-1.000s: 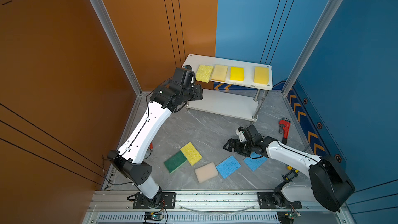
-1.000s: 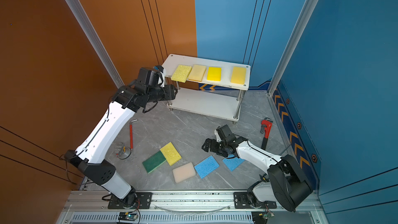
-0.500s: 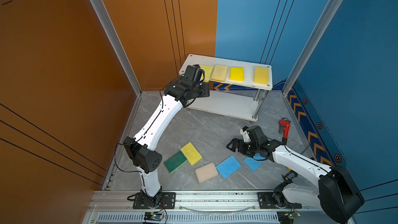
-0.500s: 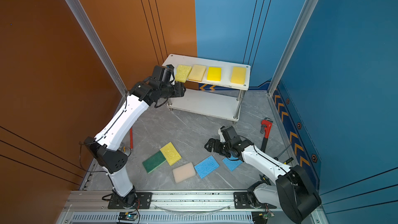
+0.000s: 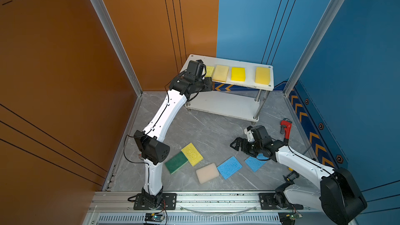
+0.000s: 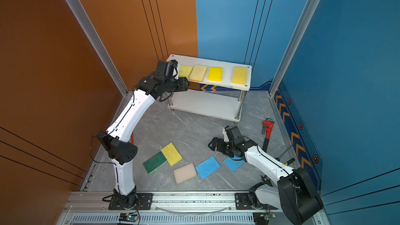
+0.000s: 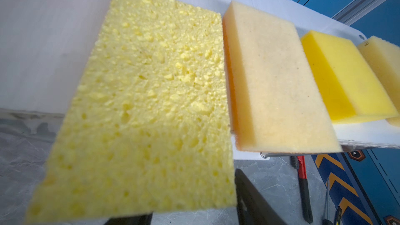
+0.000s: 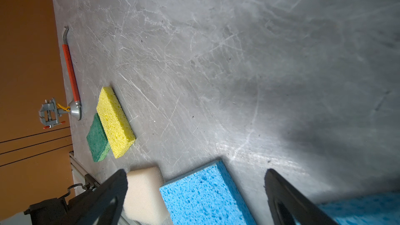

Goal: Arrange cleaning sponges on a shelf
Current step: Move the cleaning sponge to the shelf.

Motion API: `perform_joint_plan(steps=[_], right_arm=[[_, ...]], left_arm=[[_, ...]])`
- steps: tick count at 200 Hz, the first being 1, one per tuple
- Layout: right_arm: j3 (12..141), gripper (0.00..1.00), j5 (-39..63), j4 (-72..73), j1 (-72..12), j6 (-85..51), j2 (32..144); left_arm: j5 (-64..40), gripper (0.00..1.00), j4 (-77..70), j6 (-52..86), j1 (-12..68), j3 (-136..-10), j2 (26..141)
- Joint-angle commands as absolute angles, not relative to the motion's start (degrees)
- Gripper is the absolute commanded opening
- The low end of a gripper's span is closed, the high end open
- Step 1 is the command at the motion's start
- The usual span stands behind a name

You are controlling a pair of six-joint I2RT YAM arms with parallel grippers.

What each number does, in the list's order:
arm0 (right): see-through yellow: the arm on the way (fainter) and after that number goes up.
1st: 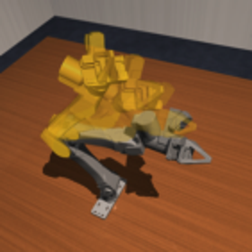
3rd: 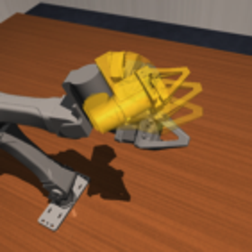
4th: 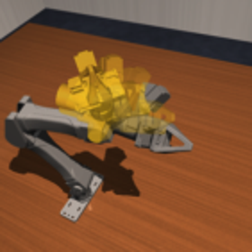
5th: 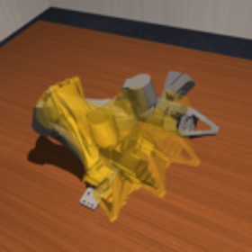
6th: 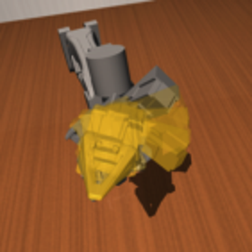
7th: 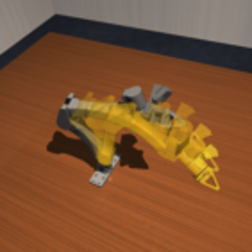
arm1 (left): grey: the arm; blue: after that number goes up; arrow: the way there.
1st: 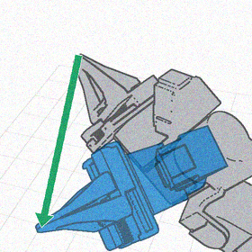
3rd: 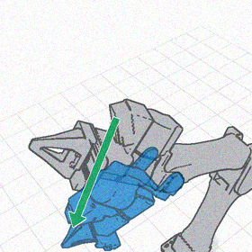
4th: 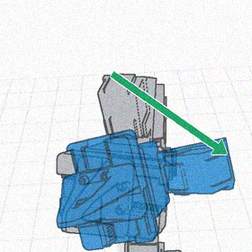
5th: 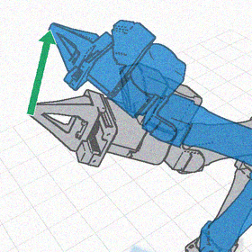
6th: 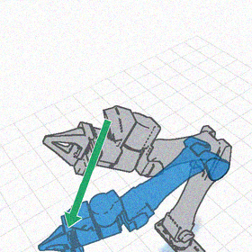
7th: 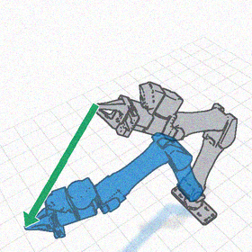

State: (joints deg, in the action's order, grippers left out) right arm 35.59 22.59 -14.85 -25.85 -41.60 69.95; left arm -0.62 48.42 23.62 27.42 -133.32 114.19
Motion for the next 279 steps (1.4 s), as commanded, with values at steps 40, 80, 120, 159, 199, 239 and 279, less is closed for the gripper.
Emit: perform_joint_plan(steps=[40, 80, 120, 159, 199, 239, 279], right_arm=[[35.81, 1.0, 24.47, -16.34, -24.13, -40.47, 70.22], [36.12, 1.0, 25.38, -16.4, -23.5, -40.07, 71.29], [36.14, 1.0, 26.01, -16.41, -23.55, -39.93, 72.31], [35.34, 1.0, 25.84, -15.09, -23.99, -40.83, 72.18], [35.08, 1.0, 25.75, -13.13, -24.78, -42.12, 72.99], [35.76, 1.0, 25.32, -12.02, -26.32, -42.89, 74.31], [35.61, 1.0, 24.63, -12.28, -26.85, -43.04, 73.58]], left_arm=[[-3.32, 0.59, 48.58, 22.9, 25.9, -136.77, 116.51], [-4.62, 0.59, 48.56, 22.8, 25.49, -139.28, 118.06], [-6.05, 0.59, 48.49, 22.1, 26.57, -136.37, 115.73], [-4.46, 0.59, 48.43, 20.62, 27.33, -125.18, 106.78], [-1.38, 0.58, 47.88, 20.47, 25.9, -116.26, 98.58], [-1.23, 0.34, 47.16, 20.58, 24.69, -117.11, 100.09], [-1.46, 0.27, 47.24, 20.55, 24.04, -123.03, 106.3]])
